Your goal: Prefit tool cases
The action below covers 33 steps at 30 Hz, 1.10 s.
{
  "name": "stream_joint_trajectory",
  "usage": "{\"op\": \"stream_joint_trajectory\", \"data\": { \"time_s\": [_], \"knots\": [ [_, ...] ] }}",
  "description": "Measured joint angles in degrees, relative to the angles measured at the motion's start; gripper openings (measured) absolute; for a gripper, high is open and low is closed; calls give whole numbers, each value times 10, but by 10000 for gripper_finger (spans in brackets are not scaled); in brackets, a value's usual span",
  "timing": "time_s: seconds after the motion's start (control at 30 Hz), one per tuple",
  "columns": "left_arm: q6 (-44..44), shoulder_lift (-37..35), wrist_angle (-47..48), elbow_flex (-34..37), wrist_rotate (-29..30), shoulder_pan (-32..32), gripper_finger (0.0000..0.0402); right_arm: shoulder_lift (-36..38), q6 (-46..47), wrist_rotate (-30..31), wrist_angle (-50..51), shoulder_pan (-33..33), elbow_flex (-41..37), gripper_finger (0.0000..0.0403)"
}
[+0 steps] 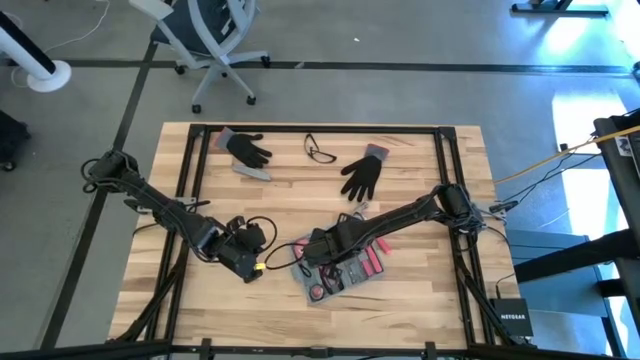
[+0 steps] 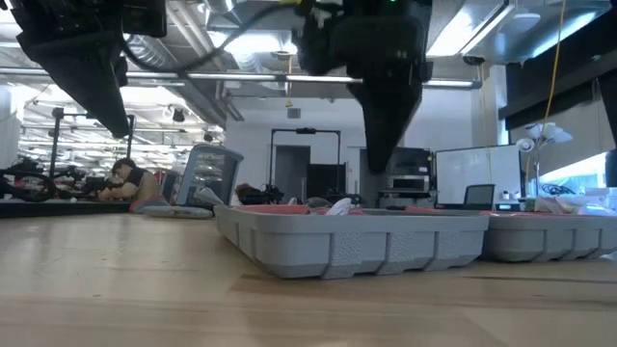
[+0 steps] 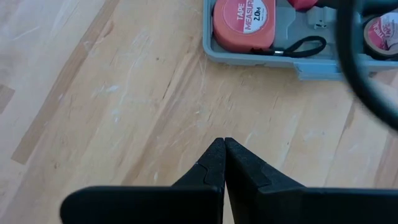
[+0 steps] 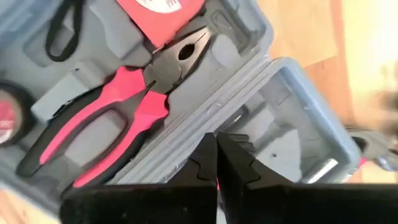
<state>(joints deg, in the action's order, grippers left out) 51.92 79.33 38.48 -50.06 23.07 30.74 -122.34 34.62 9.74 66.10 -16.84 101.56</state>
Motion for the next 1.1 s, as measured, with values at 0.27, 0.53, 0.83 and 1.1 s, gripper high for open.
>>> {"op": "stream_joint_trajectory", "data": {
  "time_s": [0.27,0.53,0.83,1.1],
  "knots": [
    [-9,0,1,0,-6,0,0,24,-87,-3,27,-4,-57,1],
    [-9,0,19,0,-19,17,0,222,-104,-90,-229,12,-282,0],
    [9,2,-23,17,96,35,0,270,-126,-91,-211,39,-319,37],
    [89,32,-281,144,20,19,0,218,-193,-67,-228,27,-319,199]
  ]
}}
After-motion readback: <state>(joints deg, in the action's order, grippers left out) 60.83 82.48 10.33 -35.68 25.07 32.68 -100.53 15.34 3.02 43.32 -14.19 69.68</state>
